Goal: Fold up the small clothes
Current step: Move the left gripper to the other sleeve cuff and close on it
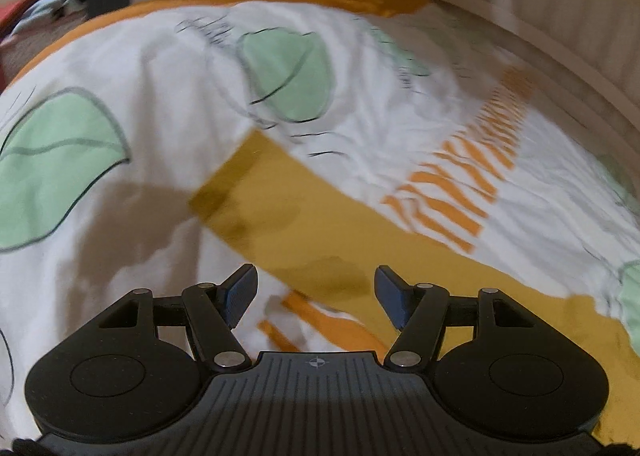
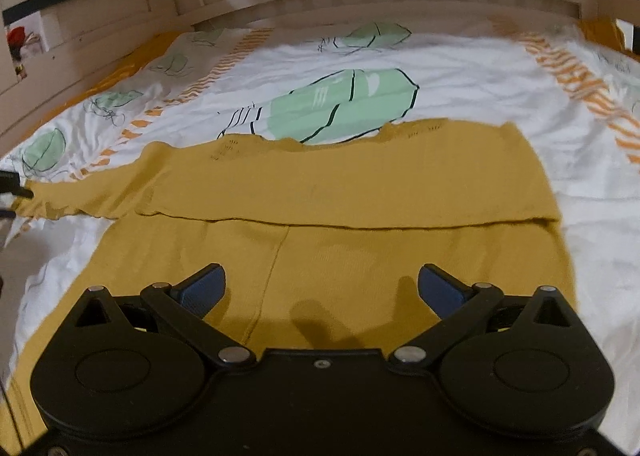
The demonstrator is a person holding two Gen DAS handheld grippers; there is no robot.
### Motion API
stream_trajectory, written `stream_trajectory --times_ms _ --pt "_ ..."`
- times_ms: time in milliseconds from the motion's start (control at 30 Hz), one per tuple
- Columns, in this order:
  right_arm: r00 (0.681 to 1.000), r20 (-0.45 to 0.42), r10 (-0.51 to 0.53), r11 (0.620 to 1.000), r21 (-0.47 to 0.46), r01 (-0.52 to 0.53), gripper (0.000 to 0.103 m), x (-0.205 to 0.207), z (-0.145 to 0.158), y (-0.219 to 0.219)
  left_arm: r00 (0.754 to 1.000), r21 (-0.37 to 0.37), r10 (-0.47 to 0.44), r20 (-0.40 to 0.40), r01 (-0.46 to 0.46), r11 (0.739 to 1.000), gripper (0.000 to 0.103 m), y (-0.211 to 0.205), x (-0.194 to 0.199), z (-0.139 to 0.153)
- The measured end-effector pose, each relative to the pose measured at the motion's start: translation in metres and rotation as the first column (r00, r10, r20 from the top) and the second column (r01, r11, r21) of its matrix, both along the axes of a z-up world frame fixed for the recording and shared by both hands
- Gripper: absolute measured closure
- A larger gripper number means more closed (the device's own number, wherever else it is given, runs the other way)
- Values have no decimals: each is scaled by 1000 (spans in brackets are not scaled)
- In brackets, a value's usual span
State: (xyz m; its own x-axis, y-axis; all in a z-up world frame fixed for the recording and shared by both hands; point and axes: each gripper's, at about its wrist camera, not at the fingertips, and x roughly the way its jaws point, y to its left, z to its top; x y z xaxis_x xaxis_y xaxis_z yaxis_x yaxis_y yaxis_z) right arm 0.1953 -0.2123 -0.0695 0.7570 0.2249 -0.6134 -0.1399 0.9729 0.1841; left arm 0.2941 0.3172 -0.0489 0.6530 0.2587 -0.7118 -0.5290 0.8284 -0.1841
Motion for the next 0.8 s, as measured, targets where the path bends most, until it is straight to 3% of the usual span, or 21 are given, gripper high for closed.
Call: stream_trajectory --times_ms 167,500,533,567,600,700,800 --pt "999 35 4 1000 0 -4 1 -2 3 5 998 -44 64 13 -63 997 40 15 2 -14" --pt "999 44 28 999 27 -29 1 4 2 20 989 -117 116 97 -105 988 40 41 16 -23" --pt "999 42 28 999 32 -30 1 4 2 21 988 -110 111 104 -100 989 49 40 18 -23" --pt "999 39 28 999 35 -30 1 5 2 22 988 -96 108 112 -97 991 84 39 20 -22" --pt "999 38 27 999 38 -29 1 5 1 22 988 -82 104 111 -95 992 99 38 22 -22" --pt "999 32 27 999 31 -28 1 5 1 23 990 -69 64 126 -56 996 97 30 28 -15" --pt "999 30 26 999 29 -26 1 5 3 22 987 -6 -14 163 15 1000 97 7 27 7"
